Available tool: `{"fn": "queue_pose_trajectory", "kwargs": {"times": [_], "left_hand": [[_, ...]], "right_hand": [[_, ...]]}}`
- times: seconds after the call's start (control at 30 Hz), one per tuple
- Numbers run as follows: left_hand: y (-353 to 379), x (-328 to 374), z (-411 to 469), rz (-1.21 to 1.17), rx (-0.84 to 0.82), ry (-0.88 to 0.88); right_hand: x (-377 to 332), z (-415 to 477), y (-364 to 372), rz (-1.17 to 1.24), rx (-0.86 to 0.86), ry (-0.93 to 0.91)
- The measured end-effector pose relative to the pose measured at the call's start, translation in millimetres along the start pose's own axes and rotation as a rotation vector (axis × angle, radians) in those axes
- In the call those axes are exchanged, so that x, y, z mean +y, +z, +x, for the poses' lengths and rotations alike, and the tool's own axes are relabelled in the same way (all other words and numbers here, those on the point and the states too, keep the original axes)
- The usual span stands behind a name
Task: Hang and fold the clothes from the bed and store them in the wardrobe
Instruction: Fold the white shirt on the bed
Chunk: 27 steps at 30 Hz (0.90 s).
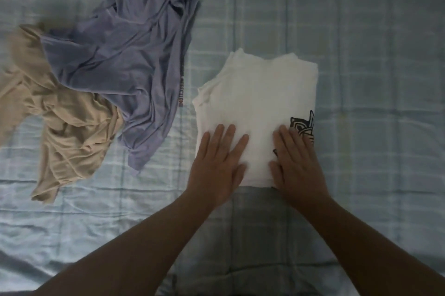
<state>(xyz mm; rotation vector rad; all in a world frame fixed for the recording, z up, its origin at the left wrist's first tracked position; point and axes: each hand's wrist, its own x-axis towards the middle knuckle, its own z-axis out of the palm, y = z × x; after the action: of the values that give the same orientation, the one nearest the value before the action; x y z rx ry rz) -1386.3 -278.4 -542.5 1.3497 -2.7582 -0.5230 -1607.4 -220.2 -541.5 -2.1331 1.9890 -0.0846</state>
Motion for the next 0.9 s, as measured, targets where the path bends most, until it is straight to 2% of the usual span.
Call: {"fn": "queue_pose_trajectory", "kwargs": {"times": [0.1,0.27,0.37,0.47,0.57,0.9], "left_hand": [[11,-5,-8,0.030,0.041,0.032],[0,0,-3,0.039,-0.040,-0.017],[-8,-2,-6,0.062,-0.068,0.029],[-18,-10,-3,0.156,-0.179,0.108],[-26,-13,6,0.192,-0.280,0.107],[-45,-17,13,0.234,-0.378,0.135]], "right_hand": [[8,-2,6,-0.006,-0.003,-0.055],[4,2,-9,0.045,-0.032,-0.037],[9,-8,-17,0.037,-0.066,-0.075],[17,-13,-20,-0.058,-0.196,-0.110],[22,-7,-23,-0.093,-0.269,-0.135],[18,-4,-39,-0.089,-0.261,-0.086]]}}
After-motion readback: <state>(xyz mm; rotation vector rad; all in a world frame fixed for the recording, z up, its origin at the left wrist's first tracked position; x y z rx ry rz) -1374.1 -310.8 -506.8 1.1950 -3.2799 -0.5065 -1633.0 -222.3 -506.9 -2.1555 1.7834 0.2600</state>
